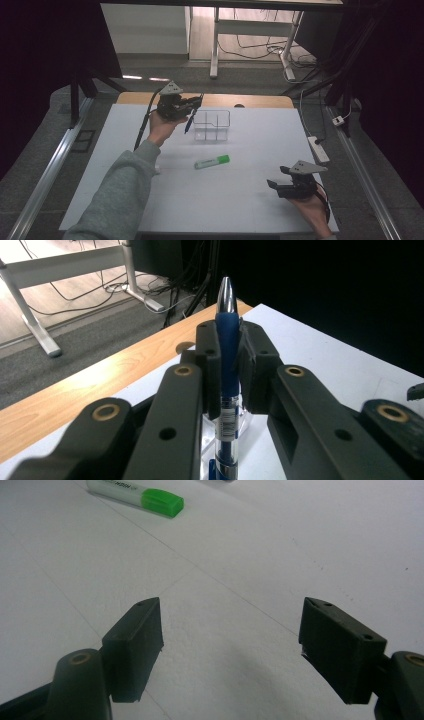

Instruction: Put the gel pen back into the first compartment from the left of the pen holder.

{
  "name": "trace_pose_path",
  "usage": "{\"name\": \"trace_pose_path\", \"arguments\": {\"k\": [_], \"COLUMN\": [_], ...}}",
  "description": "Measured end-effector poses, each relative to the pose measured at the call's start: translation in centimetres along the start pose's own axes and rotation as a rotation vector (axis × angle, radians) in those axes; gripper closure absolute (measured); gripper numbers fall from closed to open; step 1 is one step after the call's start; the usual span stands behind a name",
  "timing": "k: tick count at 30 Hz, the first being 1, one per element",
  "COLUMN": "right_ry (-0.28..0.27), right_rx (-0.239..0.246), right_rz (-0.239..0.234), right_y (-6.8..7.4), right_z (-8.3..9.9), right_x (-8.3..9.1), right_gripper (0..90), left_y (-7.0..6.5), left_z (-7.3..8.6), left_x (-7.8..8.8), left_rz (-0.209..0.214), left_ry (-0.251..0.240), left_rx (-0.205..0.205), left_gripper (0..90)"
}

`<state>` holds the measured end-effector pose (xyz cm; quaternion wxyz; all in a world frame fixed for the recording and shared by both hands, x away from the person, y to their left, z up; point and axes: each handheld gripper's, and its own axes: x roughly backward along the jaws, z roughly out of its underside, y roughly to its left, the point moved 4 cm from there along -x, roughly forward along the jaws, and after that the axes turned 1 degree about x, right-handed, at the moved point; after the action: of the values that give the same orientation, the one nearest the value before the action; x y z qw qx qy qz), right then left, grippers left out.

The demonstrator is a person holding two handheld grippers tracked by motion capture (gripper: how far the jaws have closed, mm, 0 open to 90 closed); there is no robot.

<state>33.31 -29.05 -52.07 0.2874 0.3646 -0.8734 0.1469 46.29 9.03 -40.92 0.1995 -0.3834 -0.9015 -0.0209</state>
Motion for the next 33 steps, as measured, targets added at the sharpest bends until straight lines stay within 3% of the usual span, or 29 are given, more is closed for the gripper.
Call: {"name": "trace_pose_path", "arguments": {"k": [33], "right_ry": [0.002], "right_rx": [-0.006], "right_rz": [0.004], "right_y": [-0.2], "right_z": [0.2], "right_x": [0.1], "right_gripper": [24.9], "left_y": [1.5], "left_z": [-1.6], "left_x": [-4.1], "left_rz": [-0.041], "left_ry": [-0.024], "left_rx": [0.028], "left_gripper": [79.3]}}
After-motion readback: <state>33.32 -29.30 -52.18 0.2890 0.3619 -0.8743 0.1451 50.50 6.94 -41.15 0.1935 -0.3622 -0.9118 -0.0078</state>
